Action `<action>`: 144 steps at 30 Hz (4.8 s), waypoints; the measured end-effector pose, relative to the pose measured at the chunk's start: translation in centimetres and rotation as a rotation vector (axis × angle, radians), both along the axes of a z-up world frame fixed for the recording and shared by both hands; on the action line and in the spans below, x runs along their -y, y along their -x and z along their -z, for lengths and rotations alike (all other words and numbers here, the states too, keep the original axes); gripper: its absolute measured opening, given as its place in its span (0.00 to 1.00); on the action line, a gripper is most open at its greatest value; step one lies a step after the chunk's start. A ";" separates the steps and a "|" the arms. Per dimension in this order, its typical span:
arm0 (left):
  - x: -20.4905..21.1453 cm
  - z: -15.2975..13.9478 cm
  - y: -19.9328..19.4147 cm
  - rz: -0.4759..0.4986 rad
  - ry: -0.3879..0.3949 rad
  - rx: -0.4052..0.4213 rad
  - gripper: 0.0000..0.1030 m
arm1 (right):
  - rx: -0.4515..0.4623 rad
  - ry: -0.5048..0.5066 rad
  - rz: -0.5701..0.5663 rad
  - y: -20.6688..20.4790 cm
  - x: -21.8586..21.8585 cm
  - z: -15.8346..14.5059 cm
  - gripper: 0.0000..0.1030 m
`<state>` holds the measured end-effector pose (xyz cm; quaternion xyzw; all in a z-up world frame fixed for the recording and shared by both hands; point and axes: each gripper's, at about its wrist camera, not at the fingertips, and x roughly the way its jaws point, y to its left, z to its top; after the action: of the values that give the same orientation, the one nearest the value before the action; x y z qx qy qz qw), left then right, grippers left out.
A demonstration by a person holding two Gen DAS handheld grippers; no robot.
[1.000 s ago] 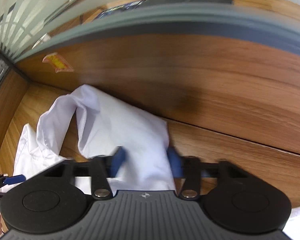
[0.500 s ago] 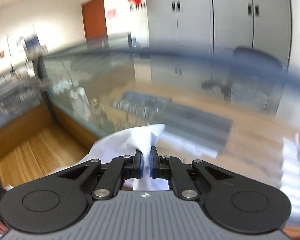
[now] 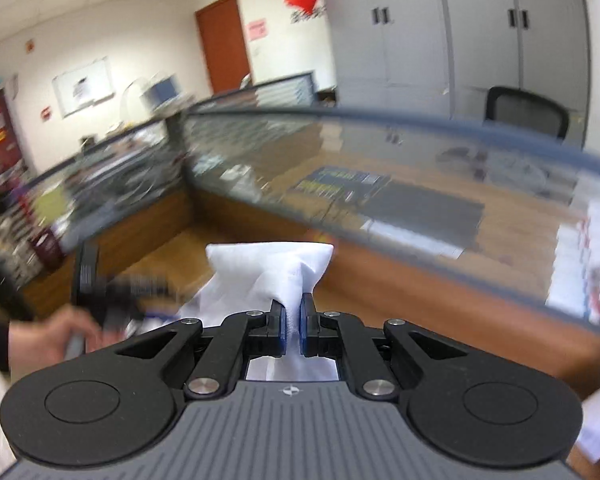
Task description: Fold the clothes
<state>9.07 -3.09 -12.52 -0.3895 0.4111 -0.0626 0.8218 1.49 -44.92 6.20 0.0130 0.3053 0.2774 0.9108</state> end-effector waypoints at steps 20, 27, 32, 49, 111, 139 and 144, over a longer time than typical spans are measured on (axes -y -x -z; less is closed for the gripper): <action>3.5 2.0 1.7 0.038 0.198 -0.237 0.21 | -0.013 0.160 -0.218 11.2 -6.0 7.7 0.11; 2.0 0.5 1.7 0.042 0.081 -0.210 0.08 | -0.138 0.107 -0.105 8.8 -0.3 9.4 0.31; 1.4 0.8 2.6 0.013 0.067 -0.229 0.08 | -0.148 0.196 0.077 5.3 6.1 11.4 0.32; 5.1 2.8 0.7 0.133 0.080 -0.256 0.19 | -0.206 0.647 -0.028 -12.4 17.7 21.6 0.32; -6.7 2.8 4.8 -0.109 0.120 -0.401 0.03 | -0.020 0.924 0.042 7.8 12.7 25.6 0.07; -5.1 5.0 4.3 -0.051 -0.191 -0.495 0.05 | -0.251 0.557 0.215 6.4 12.4 27.7 0.17; -6.0 5.1 4.7 -0.060 -0.184 -0.446 0.08 | -0.262 0.510 0.288 6.7 13.2 26.5 0.17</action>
<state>4.40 2.89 -17.64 -0.3292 0.5746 0.0871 0.7442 -5.23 -58.08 -20.26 -0.1370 0.4748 0.0559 0.8676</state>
